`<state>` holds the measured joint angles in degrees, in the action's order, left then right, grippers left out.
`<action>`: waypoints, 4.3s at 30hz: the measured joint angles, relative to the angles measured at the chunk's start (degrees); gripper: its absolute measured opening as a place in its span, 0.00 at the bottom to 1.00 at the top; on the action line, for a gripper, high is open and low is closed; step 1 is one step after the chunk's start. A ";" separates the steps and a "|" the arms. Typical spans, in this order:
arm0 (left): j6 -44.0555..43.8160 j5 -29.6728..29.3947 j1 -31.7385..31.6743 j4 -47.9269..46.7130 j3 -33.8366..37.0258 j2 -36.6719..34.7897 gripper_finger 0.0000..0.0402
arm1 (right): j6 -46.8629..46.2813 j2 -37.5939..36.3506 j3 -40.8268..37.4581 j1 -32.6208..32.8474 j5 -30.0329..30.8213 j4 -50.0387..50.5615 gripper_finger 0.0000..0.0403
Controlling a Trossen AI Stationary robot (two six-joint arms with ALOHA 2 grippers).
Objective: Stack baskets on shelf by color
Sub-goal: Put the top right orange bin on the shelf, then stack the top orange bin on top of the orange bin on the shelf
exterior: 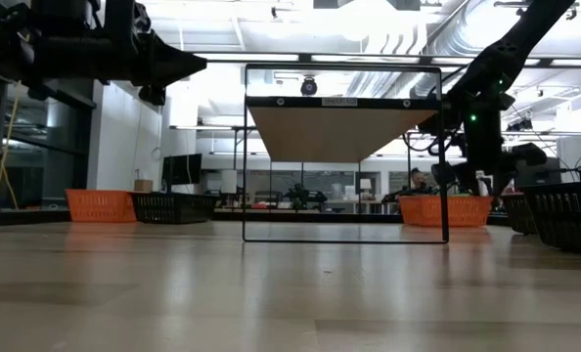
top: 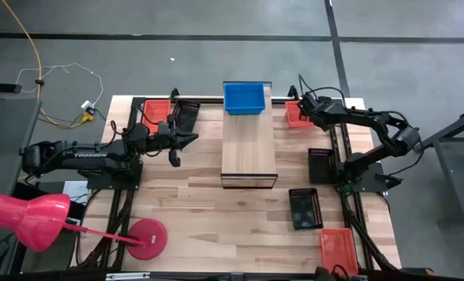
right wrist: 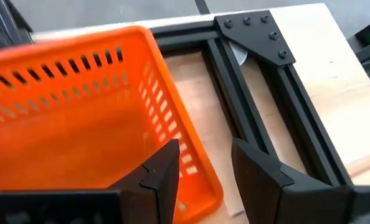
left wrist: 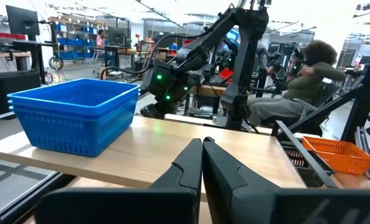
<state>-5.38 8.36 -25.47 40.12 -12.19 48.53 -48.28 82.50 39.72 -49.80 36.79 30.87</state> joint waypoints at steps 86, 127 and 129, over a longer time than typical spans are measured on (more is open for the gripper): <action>-2.15 3.02 0.00 2.17 -0.02 0.04 0.00 | -20.30 -11.93 24.68 59.47 9.62 15.57 0.00; -0.29 3.18 0.00 1.11 -0.02 0.02 0.00 | -0.96 -6.23 26.64 55.97 18.00 19.63 0.46; 0.01 3.17 0.00 0.95 -0.02 -0.02 0.00 | -4.93 -7.74 26.37 57.08 17.50 28.30 0.46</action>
<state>-5.37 11.53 -25.47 41.07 -12.21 48.51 -53.20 74.76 66.09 7.27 54.29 59.18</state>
